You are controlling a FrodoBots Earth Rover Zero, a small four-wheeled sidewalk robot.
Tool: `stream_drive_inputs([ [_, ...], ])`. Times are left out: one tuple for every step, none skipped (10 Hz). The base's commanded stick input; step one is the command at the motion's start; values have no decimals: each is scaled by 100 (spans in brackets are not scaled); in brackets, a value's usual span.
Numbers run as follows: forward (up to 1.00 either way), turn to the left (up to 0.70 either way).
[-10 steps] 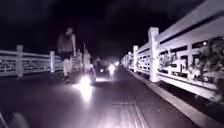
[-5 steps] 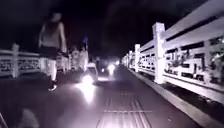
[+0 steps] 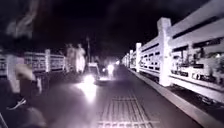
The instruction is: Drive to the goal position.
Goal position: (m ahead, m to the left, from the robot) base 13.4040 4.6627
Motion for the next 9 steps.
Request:
stream_drive_inputs([
  [45,0],
  [45,0],
  [45,0],
  [45,0],
  [45,0],
  [45,0],
  [45,0],
  [45,0],
  [45,0],
])
